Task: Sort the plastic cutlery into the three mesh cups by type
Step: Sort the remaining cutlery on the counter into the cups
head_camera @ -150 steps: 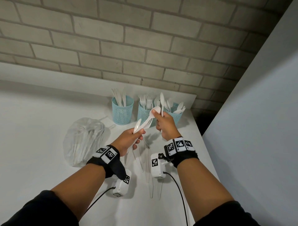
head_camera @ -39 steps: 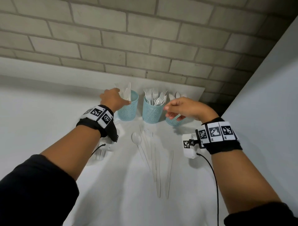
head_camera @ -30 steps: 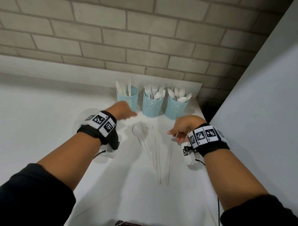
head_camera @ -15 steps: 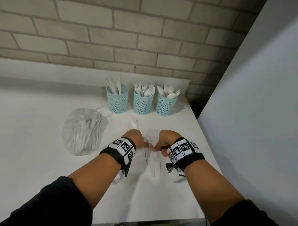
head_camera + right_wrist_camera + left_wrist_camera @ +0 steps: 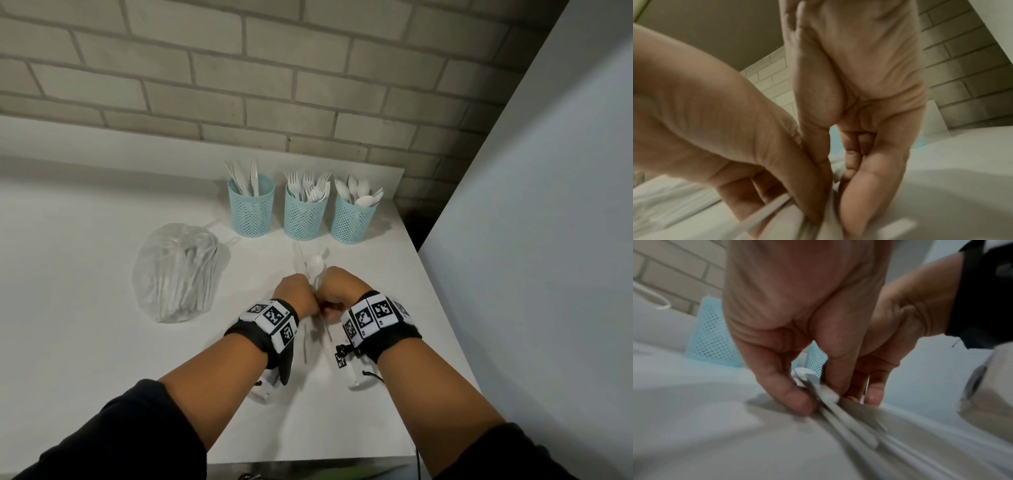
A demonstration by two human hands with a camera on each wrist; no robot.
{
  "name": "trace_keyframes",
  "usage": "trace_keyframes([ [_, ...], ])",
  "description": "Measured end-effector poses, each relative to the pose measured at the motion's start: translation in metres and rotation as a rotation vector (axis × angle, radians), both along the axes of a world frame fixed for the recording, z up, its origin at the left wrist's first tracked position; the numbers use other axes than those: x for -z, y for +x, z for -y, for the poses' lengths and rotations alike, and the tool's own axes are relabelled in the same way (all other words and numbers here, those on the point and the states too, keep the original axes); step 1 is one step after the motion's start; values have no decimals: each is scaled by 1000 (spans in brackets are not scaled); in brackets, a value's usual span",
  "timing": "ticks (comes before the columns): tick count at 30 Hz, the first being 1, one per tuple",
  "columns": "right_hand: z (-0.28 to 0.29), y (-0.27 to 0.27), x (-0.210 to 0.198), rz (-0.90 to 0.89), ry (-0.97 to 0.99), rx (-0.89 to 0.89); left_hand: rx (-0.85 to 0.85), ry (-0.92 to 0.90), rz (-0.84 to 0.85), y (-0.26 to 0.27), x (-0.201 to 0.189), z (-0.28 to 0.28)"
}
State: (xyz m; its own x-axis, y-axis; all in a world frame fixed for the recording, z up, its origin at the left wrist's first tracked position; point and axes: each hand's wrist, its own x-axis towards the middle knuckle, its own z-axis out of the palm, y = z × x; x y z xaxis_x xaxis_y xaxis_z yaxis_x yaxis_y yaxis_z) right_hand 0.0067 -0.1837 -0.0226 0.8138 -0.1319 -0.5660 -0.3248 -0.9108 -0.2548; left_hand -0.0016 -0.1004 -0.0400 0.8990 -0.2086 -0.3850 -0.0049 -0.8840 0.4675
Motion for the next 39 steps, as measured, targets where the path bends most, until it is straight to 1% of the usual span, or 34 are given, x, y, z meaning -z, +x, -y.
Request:
trace_keyframes([
  [1, 0, 1, 3, 19, 35, 3, -35, -37, -13, 1, 1, -1],
  [2, 2, 2, 7, 40, 112, 31, -76, -80, -37, 1, 1, -3],
  [4, 7, 1, 10, 110, 287, 130, -178, -188, -99, 4, 3, -7],
  [5, 9, -1, 8, 125, 333, 170, -228, -249, -123, 6, 5, -10],
  [7, 9, 0, 9, 92, 390, 223, -315, -390, -195, 8, 9, -16],
  [9, 4, 0, 4, 11, 413, 255, -384, -530, -274, 9, 12, -21],
  [11, 4, 2, 4, -48, 476, 313, -424, -614, -300, 9, 14, -24],
  [14, 8, 1, 2, -90, 594, 379, -433, -664, -278, 6, 17, -25],
  [16, 12, 1, 3, -121, 648, 377, -411, -673, -257, 5, 19, -25],
  [20, 18, 2, 3, -157, 740, 374, -303, -634, -223, 1, 18, -27],
  [23, 18, 4, -1, -133, 793, 357, -249, -617, -214, -2, 14, -26],
  [25, 15, 6, -3, -112, 779, 333, -254, -633, -234, -3, 8, -26],
  [27, 12, 9, -6, -109, 712, 279, -245, -655, -302, -3, 1, -28],
  [29, 13, 11, -11, -120, 665, 227, -243, -647, -359, -1, -6, -33],
  [31, 17, 13, -18, -97, 627, 201, -243, -621, -364, 3, -10, -42],
  [33, 23, 19, -23, -9, 545, 218, -298, -650, -379, 7, -13, -52],
  [36, 31, 32, -21, 120, 449, 284, -368, -745, -478, 10, -19, -68],
  [39, 29, 45, -8, 180, 389, 308, -379, -741, -469, 15, -22, -79],
])
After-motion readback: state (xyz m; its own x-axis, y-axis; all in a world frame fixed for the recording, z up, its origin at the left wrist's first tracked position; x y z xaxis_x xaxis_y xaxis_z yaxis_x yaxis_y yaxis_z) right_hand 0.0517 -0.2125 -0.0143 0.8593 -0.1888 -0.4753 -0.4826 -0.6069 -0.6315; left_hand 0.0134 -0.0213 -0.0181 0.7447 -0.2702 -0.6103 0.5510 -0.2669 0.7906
